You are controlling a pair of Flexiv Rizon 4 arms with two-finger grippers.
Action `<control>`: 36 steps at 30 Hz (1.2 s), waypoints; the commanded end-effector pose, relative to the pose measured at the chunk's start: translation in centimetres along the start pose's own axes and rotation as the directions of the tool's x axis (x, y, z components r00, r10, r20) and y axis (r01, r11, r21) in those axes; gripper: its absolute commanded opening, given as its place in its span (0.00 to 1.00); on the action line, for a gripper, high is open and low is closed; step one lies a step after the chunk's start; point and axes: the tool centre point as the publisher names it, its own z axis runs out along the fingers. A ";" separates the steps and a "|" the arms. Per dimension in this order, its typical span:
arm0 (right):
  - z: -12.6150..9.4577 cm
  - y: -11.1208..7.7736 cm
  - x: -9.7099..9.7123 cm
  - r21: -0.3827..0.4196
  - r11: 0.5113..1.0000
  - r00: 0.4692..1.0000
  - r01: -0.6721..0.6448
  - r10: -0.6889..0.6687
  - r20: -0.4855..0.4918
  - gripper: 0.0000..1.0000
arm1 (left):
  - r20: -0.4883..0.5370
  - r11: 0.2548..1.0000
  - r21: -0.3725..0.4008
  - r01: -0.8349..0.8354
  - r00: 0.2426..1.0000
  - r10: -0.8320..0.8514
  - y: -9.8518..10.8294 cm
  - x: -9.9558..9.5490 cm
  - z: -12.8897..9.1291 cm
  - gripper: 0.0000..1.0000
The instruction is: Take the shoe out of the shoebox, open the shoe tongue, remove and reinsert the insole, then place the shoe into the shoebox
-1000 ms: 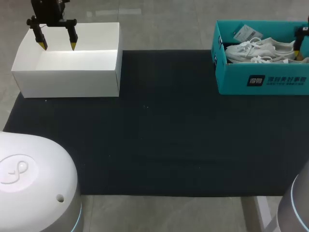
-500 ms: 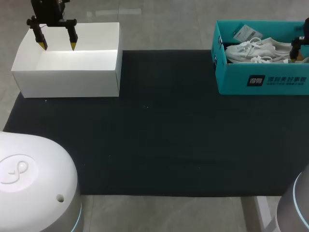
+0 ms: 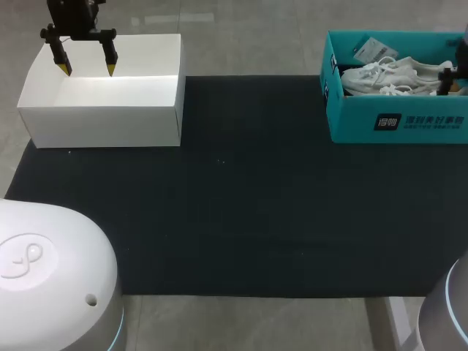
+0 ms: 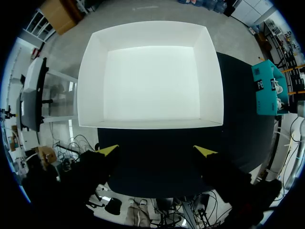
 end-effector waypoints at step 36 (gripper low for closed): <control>-8.9 -0.6 -3.8 0.026 0.973 0.954 -0.228 0.218 0.205 0.00 | 0.001 1.000 -0.001 0.000 1.000 0.000 0.0 0.0 0.0 1.00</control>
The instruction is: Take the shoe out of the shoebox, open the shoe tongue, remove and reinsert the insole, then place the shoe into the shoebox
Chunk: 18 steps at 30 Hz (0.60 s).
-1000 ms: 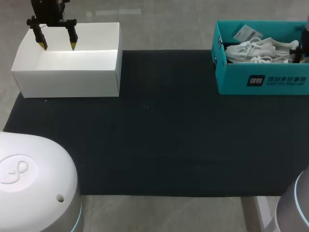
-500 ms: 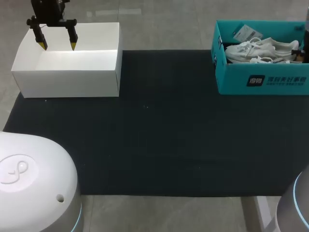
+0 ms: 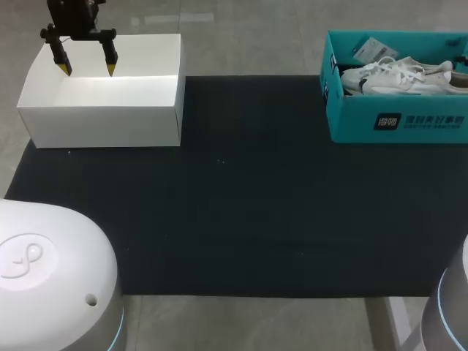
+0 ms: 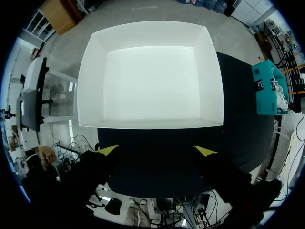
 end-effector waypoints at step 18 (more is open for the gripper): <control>-13.2 -1.4 -2.1 -0.112 0.989 0.994 -0.095 0.099 0.036 0.00 | 0.000 1.000 -0.001 0.000 1.000 0.000 0.0 0.0 0.0 1.00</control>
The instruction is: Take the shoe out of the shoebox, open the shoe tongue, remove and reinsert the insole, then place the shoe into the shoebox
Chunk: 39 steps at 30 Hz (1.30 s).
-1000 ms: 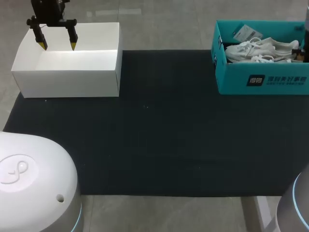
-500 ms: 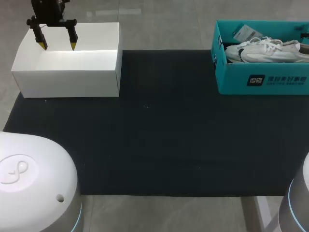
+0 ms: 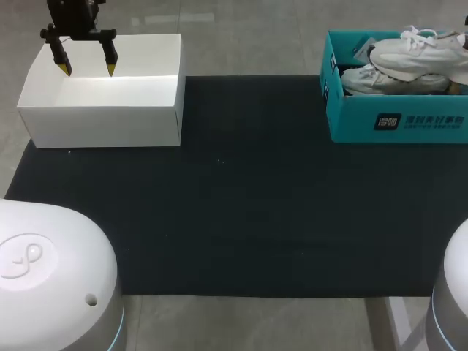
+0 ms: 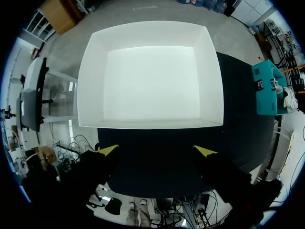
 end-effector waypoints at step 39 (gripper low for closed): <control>-12.6 -28.1 12.6 -0.079 0.997 1.000 0.017 -0.018 -0.017 0.00 | 0.000 1.000 -0.001 0.000 1.000 0.000 0.0 0.0 0.0 1.00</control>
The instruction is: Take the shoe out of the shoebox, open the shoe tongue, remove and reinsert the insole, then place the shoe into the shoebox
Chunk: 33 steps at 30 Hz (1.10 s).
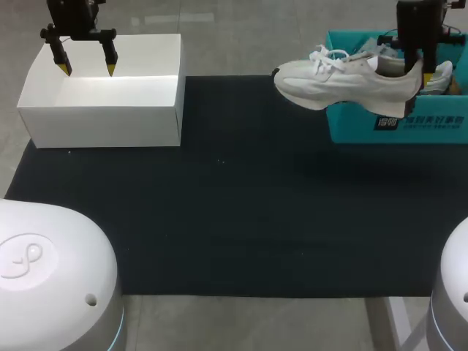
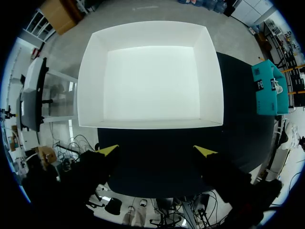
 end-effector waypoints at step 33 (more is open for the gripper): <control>7.8 -15.3 8.2 -0.092 0.990 0.994 0.110 -0.112 -0.017 0.00 | 0.000 1.000 -0.001 0.000 1.000 0.000 0.0 0.0 0.0 1.00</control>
